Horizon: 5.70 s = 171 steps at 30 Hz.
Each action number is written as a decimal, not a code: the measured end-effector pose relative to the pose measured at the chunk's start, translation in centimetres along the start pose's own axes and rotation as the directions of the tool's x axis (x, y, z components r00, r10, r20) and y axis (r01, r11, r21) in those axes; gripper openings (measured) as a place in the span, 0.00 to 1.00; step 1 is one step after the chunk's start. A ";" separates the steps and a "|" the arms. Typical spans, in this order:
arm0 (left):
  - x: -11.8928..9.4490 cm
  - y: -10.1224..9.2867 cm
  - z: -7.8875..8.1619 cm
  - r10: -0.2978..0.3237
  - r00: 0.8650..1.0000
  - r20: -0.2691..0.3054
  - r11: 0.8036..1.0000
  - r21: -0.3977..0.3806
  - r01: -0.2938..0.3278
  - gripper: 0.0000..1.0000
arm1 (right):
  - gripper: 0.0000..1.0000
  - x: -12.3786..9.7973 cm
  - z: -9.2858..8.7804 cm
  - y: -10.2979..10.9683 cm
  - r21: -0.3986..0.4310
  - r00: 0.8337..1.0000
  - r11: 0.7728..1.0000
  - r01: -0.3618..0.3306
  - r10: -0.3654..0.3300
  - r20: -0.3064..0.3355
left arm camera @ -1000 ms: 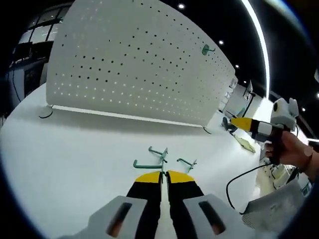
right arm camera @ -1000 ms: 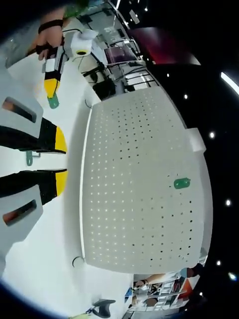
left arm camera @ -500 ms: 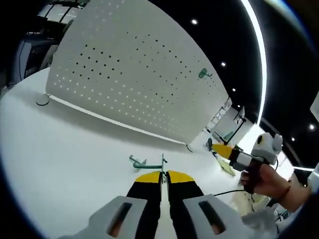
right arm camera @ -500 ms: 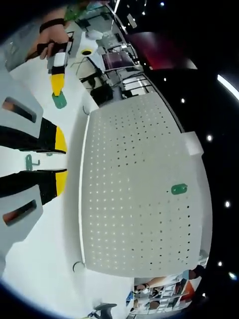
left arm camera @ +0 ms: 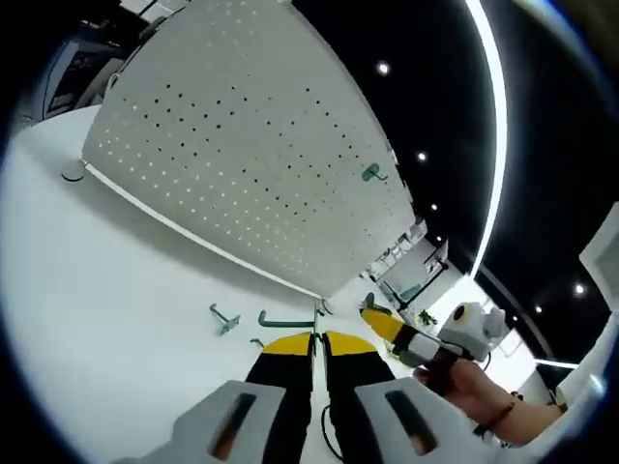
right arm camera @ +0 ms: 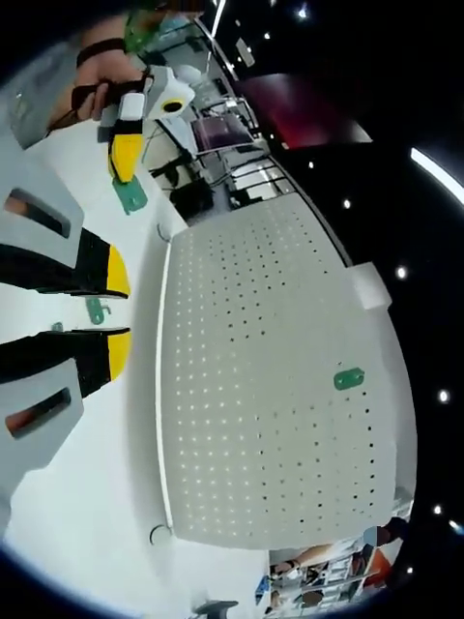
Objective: Insert the hook assembly into the mounting plate slot until the hook locks in place.
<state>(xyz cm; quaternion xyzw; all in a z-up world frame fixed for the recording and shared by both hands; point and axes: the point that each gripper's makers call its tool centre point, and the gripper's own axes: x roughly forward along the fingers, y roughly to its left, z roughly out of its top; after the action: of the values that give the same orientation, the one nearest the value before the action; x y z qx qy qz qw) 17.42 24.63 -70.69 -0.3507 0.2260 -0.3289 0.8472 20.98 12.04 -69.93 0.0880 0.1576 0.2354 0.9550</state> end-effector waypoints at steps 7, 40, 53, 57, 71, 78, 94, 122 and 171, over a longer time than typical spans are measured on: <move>-0.4 -1.2 0.4 -0.052 0.998 0.020 0.998 -0.040 0.053 0.04 | 0.11 0.0 -0.3 0.8 0.019 0.999 0.999 -0.034 0.034 0.003; -1.8 -5.9 2.2 -0.297 0.951 0.092 0.921 -0.236 0.310 0.04 | 0.19 -0.9 1.1 9.0 0.064 0.881 0.883 -0.465 0.454 0.130; -2.1 -7.7 2.3 -0.376 0.922 0.091 0.874 -0.296 0.386 0.04 | 0.21 -1.5 2.0 12.0 0.084 0.778 0.781 -0.619 0.595 0.200; -2.2 -8.2 2.3 -0.407 0.909 0.092 0.853 -0.319 0.414 0.04 | 0.23 -1.6 2.4 12.0 0.090 0.764 0.767 -0.635 0.606 0.224; -2.9 -10.0 1.9 -0.536 0.838 0.102 0.731 -0.440 0.522 0.04 | 0.22 -3.8 4.5 12.3 0.162 0.643 0.634 -0.756 0.672 0.369; -3.4 -10.9 2.1 -0.603 0.782 0.157 0.619 -0.526 0.583 0.04 | 0.17 -4.5 5.1 12.4 0.210 0.602 0.572 -0.793 0.685 0.409; -3.6 -11.4 2.0 -0.629 0.753 0.192 0.559 -0.562 0.610 0.04 | 0.12 -4.3 4.4 13.3 0.248 0.591 0.539 -0.805 0.697 0.406; -4.7 -13.1 2.8 -0.711 0.631 0.311 0.319 -0.656 0.684 0.05 | 0.04 -7.6 6.9 14.7 0.258 0.407 0.314 -0.913 0.724 0.557; -3.6 -12.4 1.5 -0.586 0.800 0.128 0.788 -0.140 0.600 0.22 | 0.02 -6.8 5.4 15.5 0.316 0.544 0.456 -0.832 0.780 0.308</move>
<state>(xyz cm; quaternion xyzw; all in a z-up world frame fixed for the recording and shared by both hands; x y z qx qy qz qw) 10.98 21.23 -59.96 -0.4885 0.0993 -0.5434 0.6755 10.58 21.86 -59.38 0.3724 0.0875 0.6130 0.6913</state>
